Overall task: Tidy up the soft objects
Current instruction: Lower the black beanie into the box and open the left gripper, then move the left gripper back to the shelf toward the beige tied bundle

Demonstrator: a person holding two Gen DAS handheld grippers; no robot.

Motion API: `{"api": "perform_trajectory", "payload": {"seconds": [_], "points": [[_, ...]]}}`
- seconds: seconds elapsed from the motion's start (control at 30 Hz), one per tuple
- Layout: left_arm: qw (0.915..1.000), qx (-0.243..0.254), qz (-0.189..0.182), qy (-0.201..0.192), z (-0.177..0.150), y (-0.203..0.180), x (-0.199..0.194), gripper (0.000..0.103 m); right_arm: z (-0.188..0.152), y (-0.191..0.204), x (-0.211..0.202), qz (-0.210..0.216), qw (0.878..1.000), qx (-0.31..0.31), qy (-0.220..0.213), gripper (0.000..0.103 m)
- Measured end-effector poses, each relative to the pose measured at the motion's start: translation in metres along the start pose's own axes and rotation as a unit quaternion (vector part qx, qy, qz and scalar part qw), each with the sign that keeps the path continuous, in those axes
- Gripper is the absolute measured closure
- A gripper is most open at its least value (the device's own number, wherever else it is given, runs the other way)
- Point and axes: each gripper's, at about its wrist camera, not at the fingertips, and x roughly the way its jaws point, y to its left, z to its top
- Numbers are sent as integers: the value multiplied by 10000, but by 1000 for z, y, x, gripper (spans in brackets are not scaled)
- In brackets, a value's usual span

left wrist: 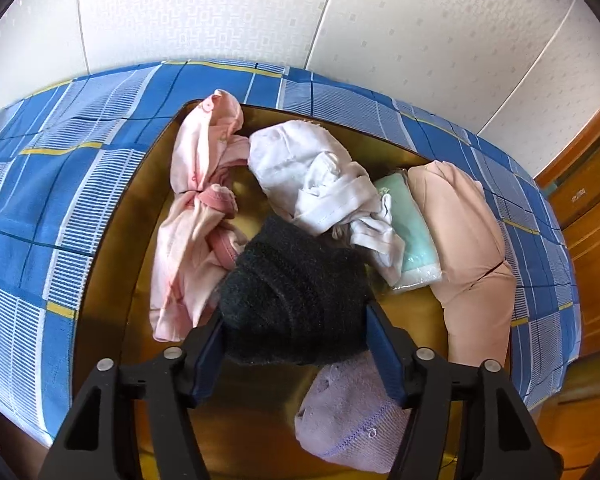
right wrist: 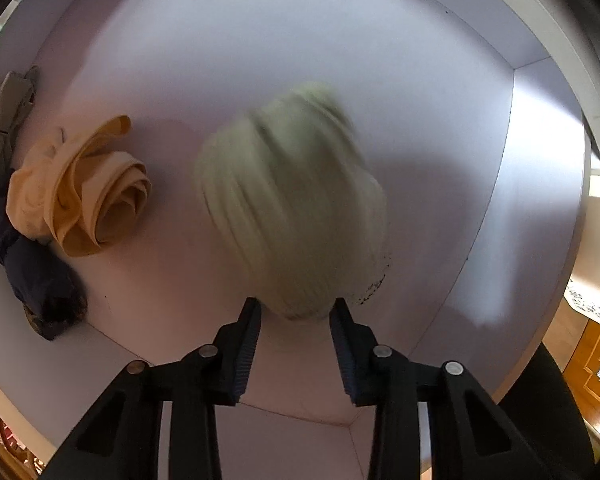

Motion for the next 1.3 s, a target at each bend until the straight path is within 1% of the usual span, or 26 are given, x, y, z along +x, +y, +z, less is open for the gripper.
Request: {"api": "perform_trajectory", "payload": {"seconds": [0.07, 0.13, 0.2, 0.27, 0.3, 0.37, 0.43, 0.53, 0.57, 0.63, 0.73, 0.8, 0.83, 0.9, 0.97, 1.0, 1.03, 1.07, 1.13, 1.2, 1.3], "points": [[9999, 86, 40, -66, -1, -1, -6, 34, 2, -1, -3, 49, 10000, 32, -59, 68], [9998, 143, 32, -161, 0, -1, -12, 31, 3, -3, -3, 73, 9999, 69, -60, 68], [9993, 237, -32, -292, -2, -3, -23, 27, 4, -3, -1, 45, 10000, 59, -35, 68], [9988, 272, -125, -390, -6, -3, -34, 25, 5, -5, -3, -15, 10000, 58, -80, 68], [9984, 286, -185, -455, -9, -3, -41, 25, 6, -7, -5, -40, 9999, 78, -148, 66], [9972, 322, -314, -596, -16, -4, -53, 24, 7, -11, -14, -136, 9992, 157, -352, 59], [9948, 441, -463, -798, -26, -7, -68, 23, 9, -14, -22, -264, 9977, 219, -578, 53], [9890, 828, -648, -1037, -51, -10, -87, 20, 13, -15, -30, -343, 9956, 210, -846, 48], [9860, 1063, -681, -1088, -64, -12, -93, 20, 15, -14, -32, -371, 9948, 200, -923, 47], [9814, 1343, -773, -1131, -83, -13, -100, 20, 20, -12, -34, -412, 9936, 154, -1036, 47], [9745, 1622, -1216, -957, -119, -11, -105, 19, 26, -8, -36, -473, 9918, 62, -1182, 47], [9705, 1767, -1461, -743, -141, -9, -103, 16, 28, -3, -39, -606, 9902, -68, -1260, 47], [9694, 1841, -1503, -620, -152, -9, -99, 15, 28, 0, -40, -649, 9895, -149, -1285, 47], [9668, 2066, -1464, -342, -175, -9, -88, 12, 27, 6, -44, -806, 9873, -354, -1324, 47], [9635, 2306, -1356, -65, -197, -11, -74, 12, 24, 15, -50, -1056, 9825, -671, -1380, 43], [9616, 2421, -1294, 74, -206, -13, -66, 12, 23, 19, -53, -1145, 9798, -829, -1416, 33], [9590, 2539, -1238, 241, -217, -15, -56, 12, 22, 23, -58, -1140, 9770, -1002, -1498, 23], [9562, 2657, -1140, 447, -227, -17, -45, 12, 22, 26, -61, -1116, 9748, -1106, -1584, 21], [9527, 2772, -964, 793, -241, -19, -25, 12, 25, 32, -66, -1148, 9690, -1327, -1741, 21], [9508, 2775, -795, 1127, -255, -17, -3, 12, 28, 36, -66, -1172, 9645, -1512, -1820, 21], [9524, 2618, -613, 1434, -264, -11, 19, 12, 38, 47, -62, -1303, 9591, -1731, -1823, 22]]}}
